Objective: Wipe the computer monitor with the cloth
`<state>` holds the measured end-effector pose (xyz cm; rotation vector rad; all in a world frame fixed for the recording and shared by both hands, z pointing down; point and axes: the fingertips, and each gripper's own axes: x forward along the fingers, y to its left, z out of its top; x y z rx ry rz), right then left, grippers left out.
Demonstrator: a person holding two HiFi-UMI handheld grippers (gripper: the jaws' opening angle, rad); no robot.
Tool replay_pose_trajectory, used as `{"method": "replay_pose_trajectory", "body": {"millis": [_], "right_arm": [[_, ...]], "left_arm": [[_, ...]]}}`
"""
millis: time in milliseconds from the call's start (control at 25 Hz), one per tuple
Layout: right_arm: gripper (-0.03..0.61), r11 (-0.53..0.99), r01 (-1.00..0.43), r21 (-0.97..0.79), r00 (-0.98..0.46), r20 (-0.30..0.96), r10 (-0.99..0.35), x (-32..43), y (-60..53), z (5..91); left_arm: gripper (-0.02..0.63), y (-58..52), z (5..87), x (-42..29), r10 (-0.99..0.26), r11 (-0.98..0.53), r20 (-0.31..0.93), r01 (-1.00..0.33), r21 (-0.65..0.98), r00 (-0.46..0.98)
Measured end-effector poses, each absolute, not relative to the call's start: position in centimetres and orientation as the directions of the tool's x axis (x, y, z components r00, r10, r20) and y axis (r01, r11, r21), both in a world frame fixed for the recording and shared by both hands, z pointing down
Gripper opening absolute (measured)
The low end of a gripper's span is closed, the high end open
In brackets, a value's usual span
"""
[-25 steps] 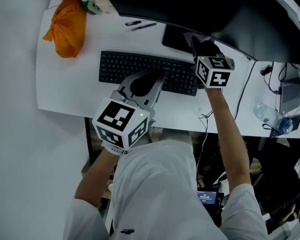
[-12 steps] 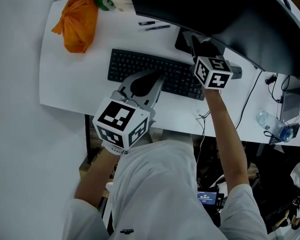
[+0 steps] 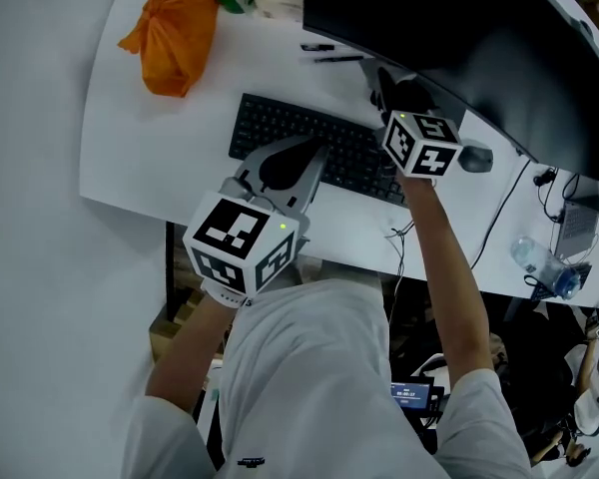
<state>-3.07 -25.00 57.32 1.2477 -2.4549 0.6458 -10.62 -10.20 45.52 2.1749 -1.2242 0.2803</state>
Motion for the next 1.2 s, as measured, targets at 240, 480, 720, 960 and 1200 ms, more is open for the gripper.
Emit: {"method": "replay_pose_trajectory", "body": {"millis": [240, 480, 720, 960, 1200], "right_arm": [[0.031, 0.542, -0.805, -0.241, -0.586, 0.458, -0.668, -5.7, -25.2, 57.1], [0.031, 0.565, -0.787, -0.248, -0.609, 0.455, -0.649, -8.7, -25.4, 57.0], [0.031, 0.578, -0.774, -0.259, -0.627, 0.445, -0.639, -11.7, -25.8, 56.9], [0.031, 0.593, -0.765, -0.252, -0.636, 0.437, -0.636, -14.9, -26.2, 56.8], [0.031, 0.591, -0.766, -0.252, -0.635, 0.432, -0.640, -17.0, -26.4, 56.7]], "left_arm": [[0.018, -10.0, 45.9, -12.6, -0.709, -0.355, 0.463, -0.836, 0.418, 0.532], [0.018, -9.7, 46.1, -14.7, -0.723, -0.322, 0.466, -0.845, 0.427, 0.511], [0.018, -9.3, 46.1, -16.4, -0.738, -0.297, 0.465, -0.854, 0.428, 0.490], [0.018, -8.8, 46.4, -18.4, -0.744, -0.281, 0.468, -0.858, 0.429, 0.477], [0.018, -8.4, 46.7, -20.0, -0.754, -0.256, 0.470, -0.865, 0.432, 0.459]]}}
